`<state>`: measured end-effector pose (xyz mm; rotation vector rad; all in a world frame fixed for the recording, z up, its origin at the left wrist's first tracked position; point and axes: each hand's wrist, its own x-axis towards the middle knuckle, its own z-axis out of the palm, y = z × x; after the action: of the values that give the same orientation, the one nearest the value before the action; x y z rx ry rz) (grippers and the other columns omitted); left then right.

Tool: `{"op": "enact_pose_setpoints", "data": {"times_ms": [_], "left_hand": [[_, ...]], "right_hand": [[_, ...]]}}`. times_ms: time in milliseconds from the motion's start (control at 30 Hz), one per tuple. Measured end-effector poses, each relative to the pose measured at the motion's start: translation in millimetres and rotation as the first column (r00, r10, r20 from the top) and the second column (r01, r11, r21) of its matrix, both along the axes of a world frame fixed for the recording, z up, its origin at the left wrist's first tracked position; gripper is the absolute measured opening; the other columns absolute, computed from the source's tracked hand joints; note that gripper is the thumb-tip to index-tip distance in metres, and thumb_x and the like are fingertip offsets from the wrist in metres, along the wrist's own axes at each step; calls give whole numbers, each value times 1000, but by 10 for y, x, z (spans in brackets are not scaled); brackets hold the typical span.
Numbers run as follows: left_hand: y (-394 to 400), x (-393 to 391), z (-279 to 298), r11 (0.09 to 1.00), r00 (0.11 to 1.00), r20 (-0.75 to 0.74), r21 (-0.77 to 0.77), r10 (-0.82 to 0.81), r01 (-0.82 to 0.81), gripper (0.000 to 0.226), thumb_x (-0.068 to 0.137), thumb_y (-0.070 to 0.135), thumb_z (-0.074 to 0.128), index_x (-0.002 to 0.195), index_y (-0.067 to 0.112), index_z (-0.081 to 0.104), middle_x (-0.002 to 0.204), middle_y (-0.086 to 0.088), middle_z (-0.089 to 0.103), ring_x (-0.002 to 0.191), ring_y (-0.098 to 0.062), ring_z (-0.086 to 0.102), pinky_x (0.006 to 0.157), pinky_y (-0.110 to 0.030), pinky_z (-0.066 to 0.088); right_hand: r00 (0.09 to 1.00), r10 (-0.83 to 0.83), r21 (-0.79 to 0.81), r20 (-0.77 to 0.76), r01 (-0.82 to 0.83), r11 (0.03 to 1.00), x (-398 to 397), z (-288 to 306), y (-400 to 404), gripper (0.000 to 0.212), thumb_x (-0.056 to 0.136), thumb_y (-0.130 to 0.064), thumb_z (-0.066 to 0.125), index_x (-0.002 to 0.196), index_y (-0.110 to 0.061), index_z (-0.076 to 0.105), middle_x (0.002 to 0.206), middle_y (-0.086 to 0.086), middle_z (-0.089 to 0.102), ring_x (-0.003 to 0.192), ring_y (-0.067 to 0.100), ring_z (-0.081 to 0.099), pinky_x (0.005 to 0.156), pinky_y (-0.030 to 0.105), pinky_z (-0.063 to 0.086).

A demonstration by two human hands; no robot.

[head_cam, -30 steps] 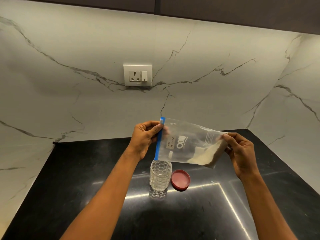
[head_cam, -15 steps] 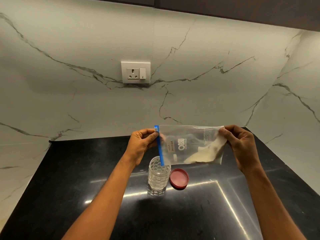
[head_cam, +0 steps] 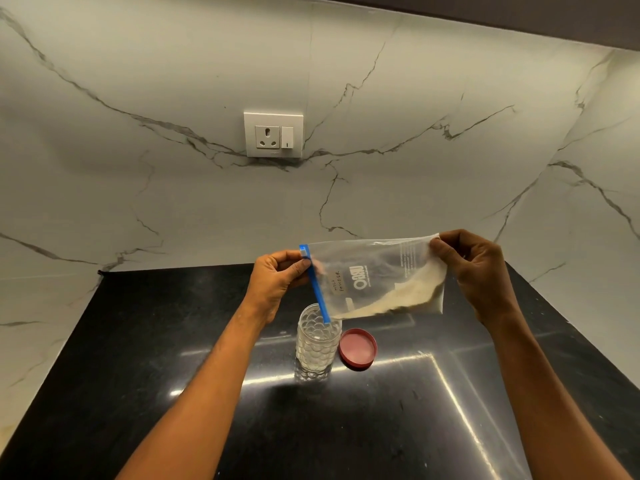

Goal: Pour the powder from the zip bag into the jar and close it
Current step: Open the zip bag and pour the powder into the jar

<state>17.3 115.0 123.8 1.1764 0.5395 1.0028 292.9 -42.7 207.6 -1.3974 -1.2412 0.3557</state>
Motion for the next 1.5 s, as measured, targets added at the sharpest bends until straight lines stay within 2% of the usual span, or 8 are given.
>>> {"op": "enact_pose_setpoints", "data": {"times_ms": [133,233,467,800,933,1067,1233,1500], "left_hand": [[-11,-66,-33,1000,1000,12,-14,20,-20,26,79,18,72,104,12,74,108,-11,77,104,-29,73,82,-36,63],[-34,-102,-44,999,999,34,-25,27,-26,24,79,16,72,103,12,74,107,-10,77,102,-28,74,79,-32,63],[-55,-161,-72,999,998,47,-36,39,-37,24,80,16,71,103,10,73,105,-10,78,101,-27,74,76,-29,63],[-64,-205,-140,997,996,64,-54,61,-57,20,79,17,72,99,15,76,105,-11,77,100,-28,74,76,-30,62],[-66,-226,-157,996,996,74,-65,59,-54,20,80,16,72,99,14,76,106,-12,77,101,-30,74,76,-31,62],[-79,-244,-178,995,994,77,-74,78,-72,21,79,16,72,100,13,75,105,-12,77,101,-30,74,77,-33,63],[-93,-262,-192,995,994,71,-68,82,-77,24,80,16,71,103,10,73,105,-12,77,100,-29,74,78,-33,63],[-77,-280,-243,994,993,73,-72,93,-88,22,81,15,72,103,10,74,107,-15,76,102,-31,74,81,-37,63]], "right_hand": [[997,53,2,49,-53,999,-63,87,48,9,88,-24,66,93,-19,71,83,-10,71,77,6,66,65,14,53],[995,53,4,81,-54,999,-100,117,90,16,86,-27,67,94,-15,72,83,-7,70,78,9,66,68,16,54],[986,69,-2,153,-70,998,-159,170,150,17,86,-28,66,95,-15,71,88,-2,70,81,8,65,68,17,56],[963,71,-5,261,-73,997,-259,299,180,20,86,-31,65,95,-14,71,90,-6,70,81,3,66,66,14,55],[953,72,5,295,-76,997,-319,346,193,13,88,-27,66,94,-16,70,87,-10,69,78,1,65,64,13,53],[934,66,6,350,-72,997,-366,377,217,13,88,-27,65,95,-16,69,87,-8,69,78,2,65,65,12,53],[925,58,6,375,-65,998,-388,394,236,18,90,-25,65,98,-10,71,89,-1,71,82,12,68,67,22,56],[917,40,4,397,-46,999,-456,398,228,18,89,-22,67,99,-8,71,89,1,71,81,12,68,67,18,55]]}}
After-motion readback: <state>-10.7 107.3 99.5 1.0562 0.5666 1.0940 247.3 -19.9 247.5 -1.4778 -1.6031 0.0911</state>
